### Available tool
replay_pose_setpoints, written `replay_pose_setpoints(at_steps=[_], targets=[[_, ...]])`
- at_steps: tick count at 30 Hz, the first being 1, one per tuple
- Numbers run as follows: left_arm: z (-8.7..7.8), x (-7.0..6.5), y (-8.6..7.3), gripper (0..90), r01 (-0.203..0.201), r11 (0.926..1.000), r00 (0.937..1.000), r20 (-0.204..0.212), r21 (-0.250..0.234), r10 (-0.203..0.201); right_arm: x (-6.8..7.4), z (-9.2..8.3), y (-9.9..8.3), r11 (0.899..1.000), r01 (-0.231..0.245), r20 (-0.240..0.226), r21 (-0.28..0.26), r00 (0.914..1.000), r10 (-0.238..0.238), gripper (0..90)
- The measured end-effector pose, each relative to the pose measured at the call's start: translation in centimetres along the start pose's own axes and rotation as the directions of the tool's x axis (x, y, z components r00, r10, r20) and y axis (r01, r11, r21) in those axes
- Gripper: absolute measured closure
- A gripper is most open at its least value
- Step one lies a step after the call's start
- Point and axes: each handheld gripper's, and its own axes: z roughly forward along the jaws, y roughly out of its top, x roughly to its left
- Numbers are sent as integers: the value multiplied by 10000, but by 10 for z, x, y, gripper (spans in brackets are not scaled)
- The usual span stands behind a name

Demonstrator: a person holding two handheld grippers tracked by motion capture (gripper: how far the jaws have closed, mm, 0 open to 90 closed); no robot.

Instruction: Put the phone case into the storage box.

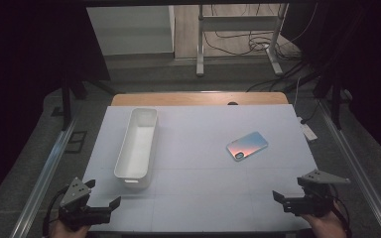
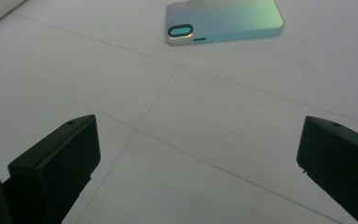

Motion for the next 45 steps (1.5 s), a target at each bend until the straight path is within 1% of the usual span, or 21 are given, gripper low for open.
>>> replay_pose_setpoints(at_steps=[1,3,5,10,14,21,24,25,29,31,40,45], targets=[[0,0,0,0,4,10000,10000,3,-1,-4,1,1,1,9998,154,165,-83,9997,-153,0],[0,0,0,0,13,10000,10000,11,-5,-13,1,2,1,9998,209,223,-65,9995,-207,0],[0,1,0,0,44,10000,10000,70,-14,-44,2,4,2,9995,301,291,108,9991,-304,0],[0,1,0,1,30,10000,9999,98,-16,-30,3,7,4,9983,506,350,298,9981,-517,0],[0,0,0,1,-39,10000,10000,82,21,39,2,9,7,9985,443,280,316,9986,-452,0],[1,0,0,4,-22,10000,10000,89,37,22,0,11,14,9984,461,241,318,9986,-468,0],[1,0,0,4,-42,10000,9999,96,46,42,0,12,17,9982,453,164,402,9988,-460,0],[1,0,0,5,-58,10000,9999,88,53,58,-1,14,19,9969,546,130,558,9984,-554,0],[1,0,0,5,-47,10000,9999,98,50,47,-2,16,19,9963,522,130,681,9985,-533,0],[1,0,0,5,-41,10000,9999,100,47,40,-2,18,19,9958,596,117,702,9981,-605,0],[1,-1,0,8,-106,9999,9999,69,77,105,-4,24,24,9947,597,98,836,9981,-607,0],[1,-1,1,9,-112,9999,9999,79,97,111,-5,29,27,9941,584,-18,914,9983,-585,0]])
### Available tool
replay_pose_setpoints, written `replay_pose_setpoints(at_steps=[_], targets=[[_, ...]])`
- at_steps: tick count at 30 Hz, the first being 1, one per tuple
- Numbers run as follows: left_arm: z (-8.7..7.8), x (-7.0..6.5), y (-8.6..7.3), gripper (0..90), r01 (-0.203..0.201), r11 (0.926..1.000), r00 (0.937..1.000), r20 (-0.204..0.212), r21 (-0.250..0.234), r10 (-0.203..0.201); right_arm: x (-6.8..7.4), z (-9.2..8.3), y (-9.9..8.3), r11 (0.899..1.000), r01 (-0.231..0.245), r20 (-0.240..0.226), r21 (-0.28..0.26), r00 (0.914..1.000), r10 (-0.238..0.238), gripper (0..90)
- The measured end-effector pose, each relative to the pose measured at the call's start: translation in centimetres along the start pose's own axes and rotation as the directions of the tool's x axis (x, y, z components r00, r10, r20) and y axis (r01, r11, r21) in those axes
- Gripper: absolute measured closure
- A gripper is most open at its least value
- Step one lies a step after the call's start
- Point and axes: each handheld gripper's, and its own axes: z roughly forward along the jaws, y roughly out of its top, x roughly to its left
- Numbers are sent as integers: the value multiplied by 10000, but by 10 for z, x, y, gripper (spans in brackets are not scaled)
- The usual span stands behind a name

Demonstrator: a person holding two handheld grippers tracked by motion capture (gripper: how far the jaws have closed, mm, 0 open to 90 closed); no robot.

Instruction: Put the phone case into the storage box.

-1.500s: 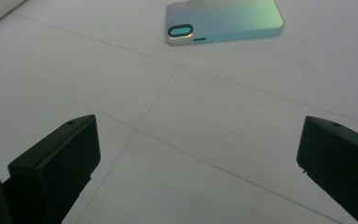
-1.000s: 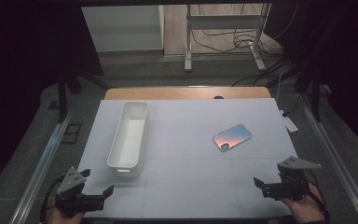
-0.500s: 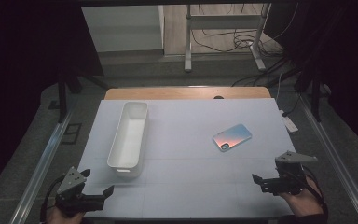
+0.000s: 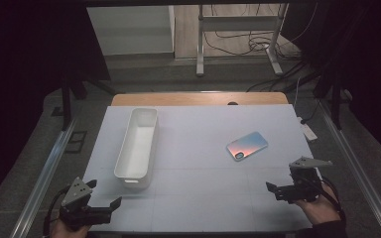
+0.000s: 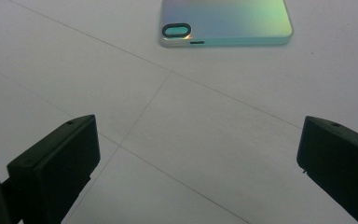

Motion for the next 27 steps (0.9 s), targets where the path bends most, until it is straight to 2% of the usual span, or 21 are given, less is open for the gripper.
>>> replay_pose_setpoints(at_steps=[9,27], targets=[[0,0,0,10,11,10000,10000,-4,22,-11,-6,6,9,10000,-2,81,44,10000,1,0],[0,0,0,10,46,10000,10000,-35,26,-46,-13,19,26,9999,-103,-71,50,9999,104,0]])
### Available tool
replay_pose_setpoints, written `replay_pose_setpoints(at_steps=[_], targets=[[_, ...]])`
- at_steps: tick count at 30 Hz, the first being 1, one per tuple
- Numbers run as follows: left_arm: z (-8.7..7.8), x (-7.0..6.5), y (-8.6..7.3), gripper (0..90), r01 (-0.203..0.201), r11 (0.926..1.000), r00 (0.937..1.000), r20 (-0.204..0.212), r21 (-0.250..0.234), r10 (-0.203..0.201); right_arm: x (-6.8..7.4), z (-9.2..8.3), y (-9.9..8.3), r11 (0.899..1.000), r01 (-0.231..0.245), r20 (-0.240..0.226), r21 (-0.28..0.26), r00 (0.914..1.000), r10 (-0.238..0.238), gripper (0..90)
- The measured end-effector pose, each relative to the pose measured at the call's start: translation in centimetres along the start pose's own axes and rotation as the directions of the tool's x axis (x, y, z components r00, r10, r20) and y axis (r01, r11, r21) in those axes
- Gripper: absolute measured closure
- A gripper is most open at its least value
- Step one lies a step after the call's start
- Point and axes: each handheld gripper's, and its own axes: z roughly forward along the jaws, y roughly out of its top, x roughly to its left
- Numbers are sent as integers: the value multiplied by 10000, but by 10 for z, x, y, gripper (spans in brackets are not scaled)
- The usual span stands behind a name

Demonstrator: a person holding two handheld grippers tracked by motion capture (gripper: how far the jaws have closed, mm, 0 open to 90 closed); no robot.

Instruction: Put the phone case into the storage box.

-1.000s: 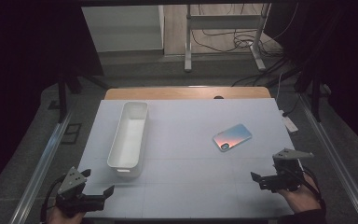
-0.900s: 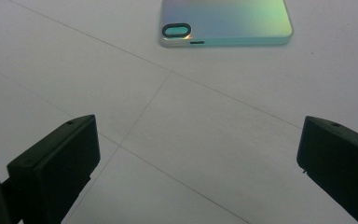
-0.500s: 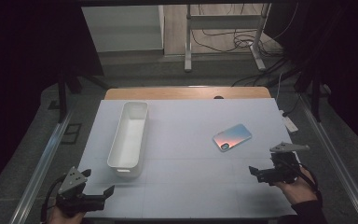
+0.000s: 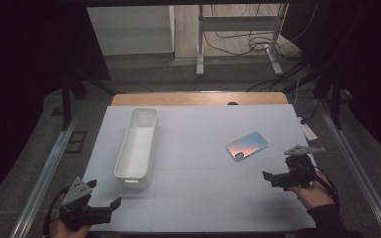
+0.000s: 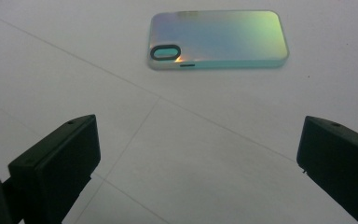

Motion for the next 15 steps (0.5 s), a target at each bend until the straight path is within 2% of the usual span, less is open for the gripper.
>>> replay_pose_setpoints(at_steps=[5,15], targets=[[0,0,0,10,21,10000,10000,1,-9,-21,-2,4,5,9999,-74,-55,-89,10000,73,0],[0,0,0,11,33,10000,10000,4,-21,-33,-5,13,15,9993,356,95,148,9993,-358,0]])
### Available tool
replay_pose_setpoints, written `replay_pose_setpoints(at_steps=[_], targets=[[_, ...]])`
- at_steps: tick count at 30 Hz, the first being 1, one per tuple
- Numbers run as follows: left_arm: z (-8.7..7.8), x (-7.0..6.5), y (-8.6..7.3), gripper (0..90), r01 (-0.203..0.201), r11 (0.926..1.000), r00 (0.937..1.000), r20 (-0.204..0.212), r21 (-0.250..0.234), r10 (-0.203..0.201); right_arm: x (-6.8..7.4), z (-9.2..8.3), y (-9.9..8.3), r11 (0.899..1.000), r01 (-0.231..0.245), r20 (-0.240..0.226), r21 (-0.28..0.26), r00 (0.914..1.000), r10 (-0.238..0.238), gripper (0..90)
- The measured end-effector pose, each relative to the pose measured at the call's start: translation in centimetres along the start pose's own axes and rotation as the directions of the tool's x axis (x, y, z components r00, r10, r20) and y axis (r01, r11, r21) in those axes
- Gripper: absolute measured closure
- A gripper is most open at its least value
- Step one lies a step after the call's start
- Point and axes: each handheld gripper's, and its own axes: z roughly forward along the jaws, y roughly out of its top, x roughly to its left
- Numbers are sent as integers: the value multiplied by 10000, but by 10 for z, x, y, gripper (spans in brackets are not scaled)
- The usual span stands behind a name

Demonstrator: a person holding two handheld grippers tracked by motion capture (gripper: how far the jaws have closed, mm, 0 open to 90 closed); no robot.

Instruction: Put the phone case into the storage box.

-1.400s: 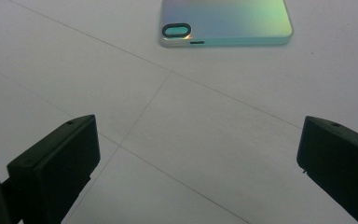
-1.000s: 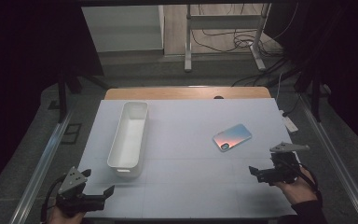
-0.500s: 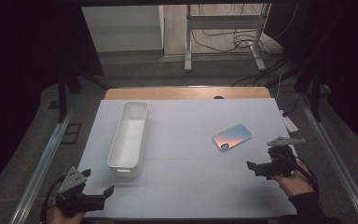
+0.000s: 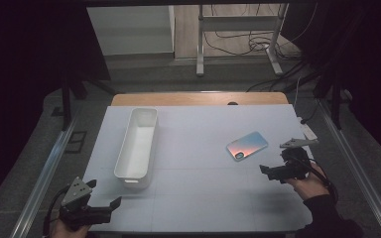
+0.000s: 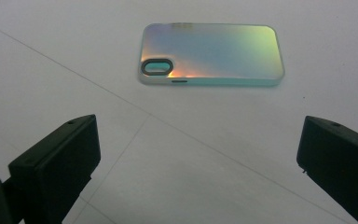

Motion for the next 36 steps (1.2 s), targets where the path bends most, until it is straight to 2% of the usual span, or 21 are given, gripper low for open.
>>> replay_pose_setpoints(at_steps=[3,11,18,24,25,36], targets=[[0,0,0,11,2,10000,10000,-1,-2,-2,-1,4,3,9999,145,10,75,9999,-145,0],[0,0,0,11,5,10000,10000,4,-1,-5,-5,12,11,9999,146,-152,87,9998,-144,0],[0,0,0,11,3,10000,10000,2,-2,-3,-8,17,17,9999,132,-74,3,9999,-132,0],[0,0,0,11,32,10000,10000,26,-10,-31,-10,23,23,9998,147,-132,126,9998,-145,0],[0,0,0,11,14,10000,10000,10,-10,-14,-12,25,25,9997,39,-224,248,9997,-33,4],[0,1,0,11,-4,10000,10000,44,6,4,-18,37,33,9982,89,8,586,10000,-89,0]])
